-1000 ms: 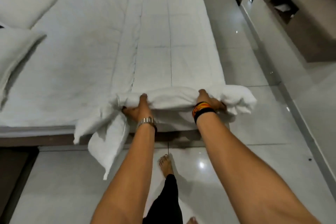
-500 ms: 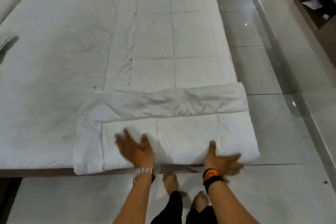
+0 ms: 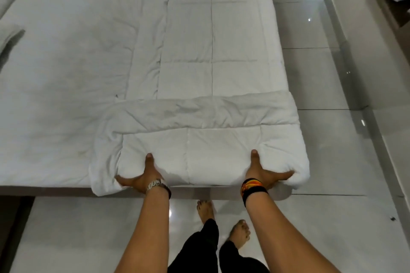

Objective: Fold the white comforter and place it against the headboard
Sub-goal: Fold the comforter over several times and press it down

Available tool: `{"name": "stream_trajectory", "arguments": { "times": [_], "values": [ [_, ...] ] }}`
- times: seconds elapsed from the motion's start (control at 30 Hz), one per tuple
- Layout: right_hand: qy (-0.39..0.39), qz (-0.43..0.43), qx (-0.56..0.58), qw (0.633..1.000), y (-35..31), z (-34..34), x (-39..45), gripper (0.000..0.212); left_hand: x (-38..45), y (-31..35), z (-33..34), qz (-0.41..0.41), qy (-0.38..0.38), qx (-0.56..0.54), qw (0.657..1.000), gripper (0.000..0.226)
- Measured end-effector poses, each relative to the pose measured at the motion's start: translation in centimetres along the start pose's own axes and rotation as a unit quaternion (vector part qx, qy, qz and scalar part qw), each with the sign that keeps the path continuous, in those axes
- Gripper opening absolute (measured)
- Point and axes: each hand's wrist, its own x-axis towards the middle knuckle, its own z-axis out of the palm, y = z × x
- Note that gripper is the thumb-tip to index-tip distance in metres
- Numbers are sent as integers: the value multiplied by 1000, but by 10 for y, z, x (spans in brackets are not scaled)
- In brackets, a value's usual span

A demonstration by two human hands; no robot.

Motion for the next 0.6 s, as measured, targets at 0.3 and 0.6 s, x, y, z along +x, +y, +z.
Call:
{"name": "stream_trajectory", "arguments": {
  "times": [0.3,0.6],
  "values": [
    [-53,-153,81,983,-149,69,-35,118,-33,131,88,153,-99,-47,982,113],
    [-279,-286,-30,916,-313,248,-5,89,-11,254,287,247,-387,2,888,61]
  ]
}}
